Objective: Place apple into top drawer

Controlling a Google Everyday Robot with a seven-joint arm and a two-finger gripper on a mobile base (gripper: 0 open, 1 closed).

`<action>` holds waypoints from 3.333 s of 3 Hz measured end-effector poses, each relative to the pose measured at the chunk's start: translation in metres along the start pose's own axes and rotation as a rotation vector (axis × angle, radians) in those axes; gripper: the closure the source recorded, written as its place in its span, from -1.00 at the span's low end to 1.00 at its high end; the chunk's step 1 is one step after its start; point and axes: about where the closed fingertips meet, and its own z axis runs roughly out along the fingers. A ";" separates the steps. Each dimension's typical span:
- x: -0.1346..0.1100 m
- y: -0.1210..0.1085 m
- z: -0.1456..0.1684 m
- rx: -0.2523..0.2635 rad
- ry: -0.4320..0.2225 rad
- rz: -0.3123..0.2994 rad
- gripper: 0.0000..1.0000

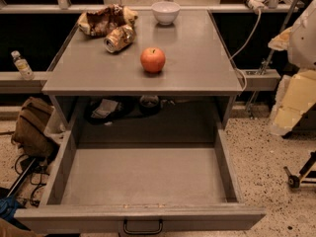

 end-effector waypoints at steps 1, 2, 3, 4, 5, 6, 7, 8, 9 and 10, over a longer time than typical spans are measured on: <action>-0.007 -0.009 0.011 -0.006 -0.035 -0.017 -1.00; -0.007 -0.009 0.011 -0.006 -0.035 -0.017 -1.00; -0.024 -0.035 0.025 -0.005 -0.116 -0.083 -1.00; -0.037 -0.087 0.038 0.037 -0.297 -0.088 -1.00; -0.064 -0.130 0.050 0.043 -0.455 -0.101 -1.00; -0.064 -0.129 0.051 0.042 -0.452 -0.102 -1.00; -0.083 -0.140 0.071 0.018 -0.440 -0.129 -1.00; -0.125 -0.159 0.108 -0.041 -0.439 -0.198 -1.00; -0.174 -0.174 0.140 -0.090 -0.469 -0.275 -1.00; -0.205 -0.189 0.160 -0.111 -0.510 -0.311 -1.00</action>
Offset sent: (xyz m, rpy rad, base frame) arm 0.0449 0.0168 -0.0254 0.1022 -0.0023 0.0904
